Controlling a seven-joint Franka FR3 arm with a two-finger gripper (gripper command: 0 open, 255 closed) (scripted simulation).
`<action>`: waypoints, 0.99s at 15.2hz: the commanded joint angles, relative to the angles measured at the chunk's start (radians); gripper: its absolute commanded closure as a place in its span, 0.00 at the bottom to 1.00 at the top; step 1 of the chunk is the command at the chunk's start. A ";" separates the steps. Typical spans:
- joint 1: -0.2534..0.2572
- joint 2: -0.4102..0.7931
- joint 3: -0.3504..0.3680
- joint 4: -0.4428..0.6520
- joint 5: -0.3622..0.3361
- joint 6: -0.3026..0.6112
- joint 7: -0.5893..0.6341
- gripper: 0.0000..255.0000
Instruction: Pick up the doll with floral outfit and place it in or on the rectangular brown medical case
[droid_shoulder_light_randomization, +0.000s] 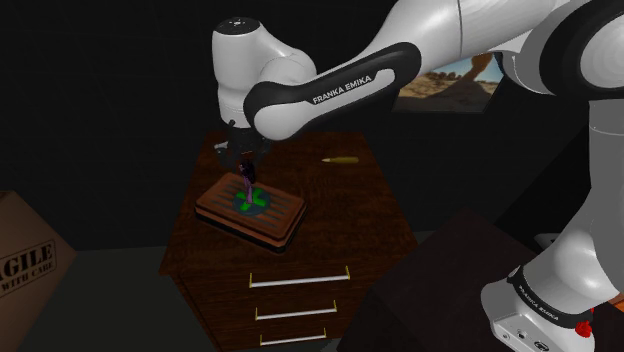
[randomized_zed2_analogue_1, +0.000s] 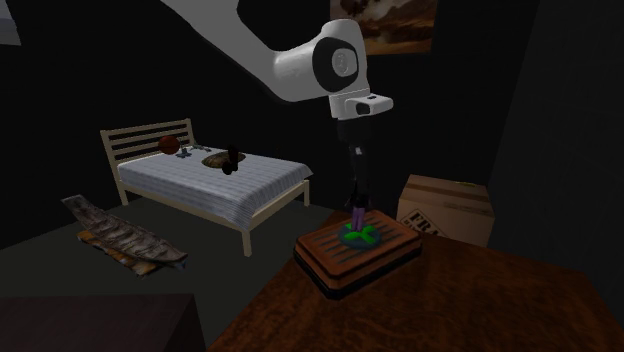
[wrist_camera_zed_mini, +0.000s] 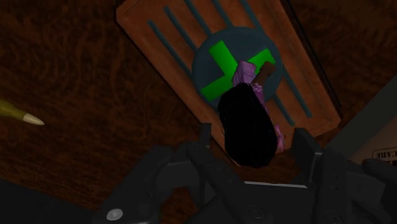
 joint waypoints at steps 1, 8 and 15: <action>0.000 0.000 0.000 0.000 0.000 0.000 0.000 0.00; -0.003 -0.055 0.017 0.013 0.024 -0.065 -0.013 0.00; -0.003 -0.068 0.021 0.019 0.031 -0.083 -0.017 0.00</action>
